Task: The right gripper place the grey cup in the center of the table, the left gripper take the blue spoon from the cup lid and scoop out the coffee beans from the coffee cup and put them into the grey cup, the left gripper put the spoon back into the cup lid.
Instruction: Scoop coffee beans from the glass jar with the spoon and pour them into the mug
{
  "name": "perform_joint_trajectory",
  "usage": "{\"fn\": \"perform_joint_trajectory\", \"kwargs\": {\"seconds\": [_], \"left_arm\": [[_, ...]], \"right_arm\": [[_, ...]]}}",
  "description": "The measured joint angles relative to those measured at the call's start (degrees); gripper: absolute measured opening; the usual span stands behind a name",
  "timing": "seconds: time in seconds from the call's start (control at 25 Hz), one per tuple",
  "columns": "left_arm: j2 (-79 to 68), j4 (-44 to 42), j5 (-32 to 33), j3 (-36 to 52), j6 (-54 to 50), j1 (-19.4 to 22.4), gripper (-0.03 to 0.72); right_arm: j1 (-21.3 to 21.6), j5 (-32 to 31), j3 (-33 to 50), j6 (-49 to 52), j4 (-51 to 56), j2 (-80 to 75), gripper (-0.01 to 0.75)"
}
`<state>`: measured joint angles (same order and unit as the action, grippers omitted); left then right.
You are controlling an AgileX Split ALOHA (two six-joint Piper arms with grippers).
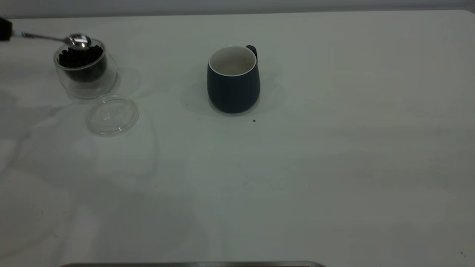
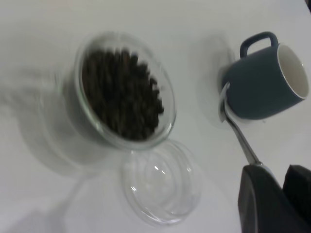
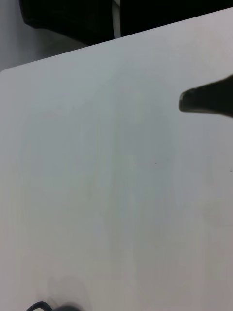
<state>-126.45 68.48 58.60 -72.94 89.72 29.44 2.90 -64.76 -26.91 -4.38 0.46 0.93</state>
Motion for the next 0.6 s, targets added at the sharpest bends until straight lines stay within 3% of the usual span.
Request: {"fn": "perform_joint_trajectory", "kwargs": {"seconds": [0.44, 0.6], "left_arm": [[1.50, 1.16, -13.07, 0.51, 4.29, 0.00, 0.122], [1.14, 4.77, -14.56, 0.51, 7.63, 0.00, 0.122]], "right_arm": [[0.00, 0.00, 0.00, 0.00, 0.00, 0.00, 0.459], [0.00, 0.00, 0.00, 0.00, 0.00, 0.00, 0.459]]}}
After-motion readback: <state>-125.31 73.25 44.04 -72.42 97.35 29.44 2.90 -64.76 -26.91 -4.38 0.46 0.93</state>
